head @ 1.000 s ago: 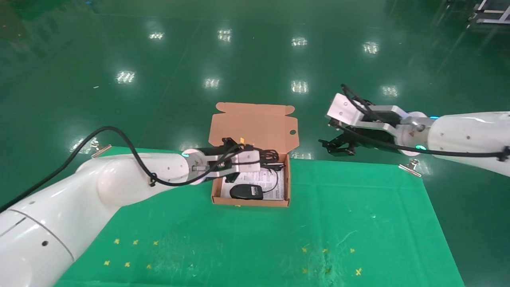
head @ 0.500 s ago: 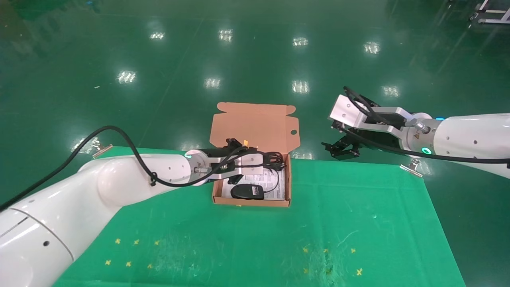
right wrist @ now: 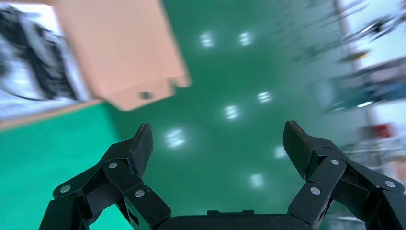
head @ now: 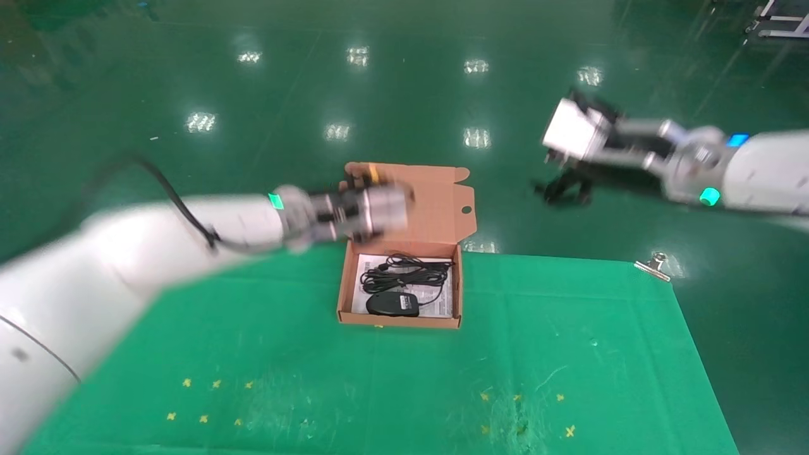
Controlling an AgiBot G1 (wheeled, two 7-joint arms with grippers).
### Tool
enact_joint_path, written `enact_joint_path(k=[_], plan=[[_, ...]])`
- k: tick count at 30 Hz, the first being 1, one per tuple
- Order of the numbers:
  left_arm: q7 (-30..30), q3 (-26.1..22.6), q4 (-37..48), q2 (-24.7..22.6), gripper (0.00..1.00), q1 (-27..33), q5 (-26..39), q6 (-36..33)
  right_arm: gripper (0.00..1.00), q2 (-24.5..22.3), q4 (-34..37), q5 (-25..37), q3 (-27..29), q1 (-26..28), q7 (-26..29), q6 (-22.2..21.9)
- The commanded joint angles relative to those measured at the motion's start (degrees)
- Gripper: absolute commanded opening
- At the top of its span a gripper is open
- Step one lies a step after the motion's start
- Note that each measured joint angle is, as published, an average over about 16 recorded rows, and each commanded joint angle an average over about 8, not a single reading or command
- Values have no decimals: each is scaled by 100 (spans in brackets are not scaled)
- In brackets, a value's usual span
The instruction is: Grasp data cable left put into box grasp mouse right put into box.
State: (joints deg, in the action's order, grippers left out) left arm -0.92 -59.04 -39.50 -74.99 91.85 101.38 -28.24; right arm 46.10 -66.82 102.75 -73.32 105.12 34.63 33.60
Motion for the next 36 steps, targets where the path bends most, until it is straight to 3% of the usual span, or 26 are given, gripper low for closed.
enact_joint_path(k=[1,9,36], plan=[[22,68,-39,73,100,185,-31,54,100,-52,-42,102,23,165,-73,26],[54,338,-134,330,100,290,-277,-45,100,-133,-165,-44,255,204,-224,426],[545,2086,-1578,1947,100,-1173,-2779,-2559,100,-561,-389,-2696,2657,-1796,-1173,2524]])
